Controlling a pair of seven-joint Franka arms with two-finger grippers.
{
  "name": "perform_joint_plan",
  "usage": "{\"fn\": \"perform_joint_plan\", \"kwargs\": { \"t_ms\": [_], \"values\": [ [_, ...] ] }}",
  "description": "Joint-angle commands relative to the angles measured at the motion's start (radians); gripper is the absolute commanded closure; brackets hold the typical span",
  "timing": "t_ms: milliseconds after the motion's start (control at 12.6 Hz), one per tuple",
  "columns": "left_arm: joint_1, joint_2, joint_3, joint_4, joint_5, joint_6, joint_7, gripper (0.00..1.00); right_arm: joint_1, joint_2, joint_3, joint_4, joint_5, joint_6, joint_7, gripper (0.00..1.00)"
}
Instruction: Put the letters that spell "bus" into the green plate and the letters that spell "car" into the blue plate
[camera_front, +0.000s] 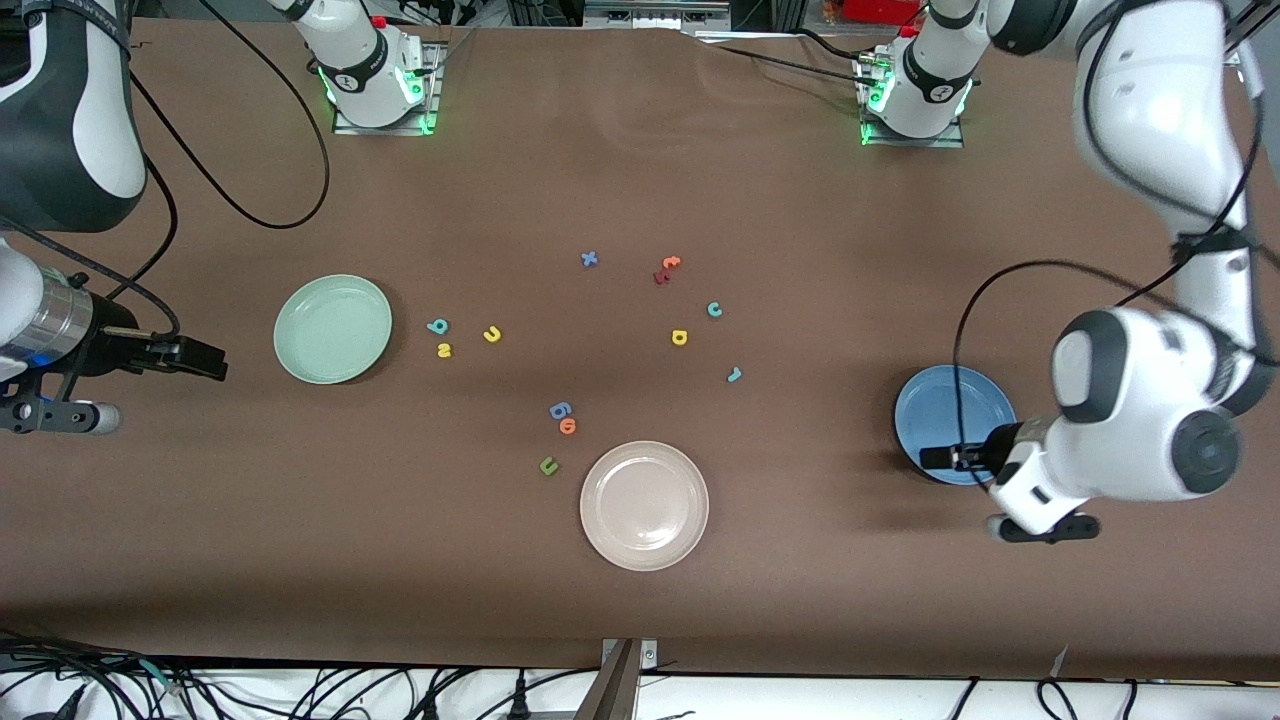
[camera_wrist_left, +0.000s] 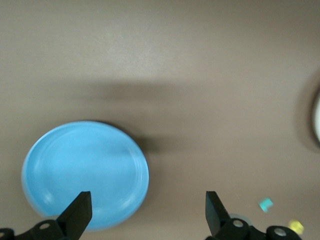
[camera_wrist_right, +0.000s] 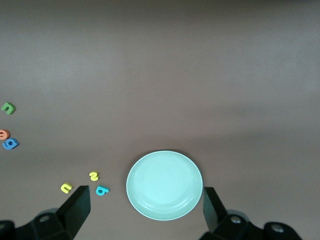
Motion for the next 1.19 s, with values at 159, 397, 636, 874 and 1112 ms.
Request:
{"fn": "perform_joint_plan", "kwargs": {
  "t_ms": [159, 397, 636, 874, 1112],
  "values": [
    [0.008, -0.186, 0.005, -0.044, 0.110, -0.139, -0.017, 0.00, -0.015, -0.010, 0.011, -0.010, 0.029, 0.006, -0.001, 0.00],
    [0.024, -0.230, 0.008, -0.050, 0.116, -0.243, 0.025, 0.00, -0.015, -0.010, 0.011, -0.010, 0.029, 0.006, -0.001, 0.00],
    [0.024, -0.269, 0.004, -0.052, 0.144, -0.329, 0.085, 0.00, -0.015, -0.011, 0.011, -0.010, 0.031, 0.006, -0.001, 0.00],
    [0.022, -0.322, -0.002, -0.064, 0.198, -0.406, 0.097, 0.00, -0.016, -0.010, 0.009, -0.010, 0.033, 0.006, -0.001, 0.00],
    [0.013, -0.592, 0.010, -0.379, 0.211, -0.259, 0.184, 0.00, -0.016, -0.010, 0.009, -0.010, 0.033, 0.006, -0.001, 0.00]
  ]
}}
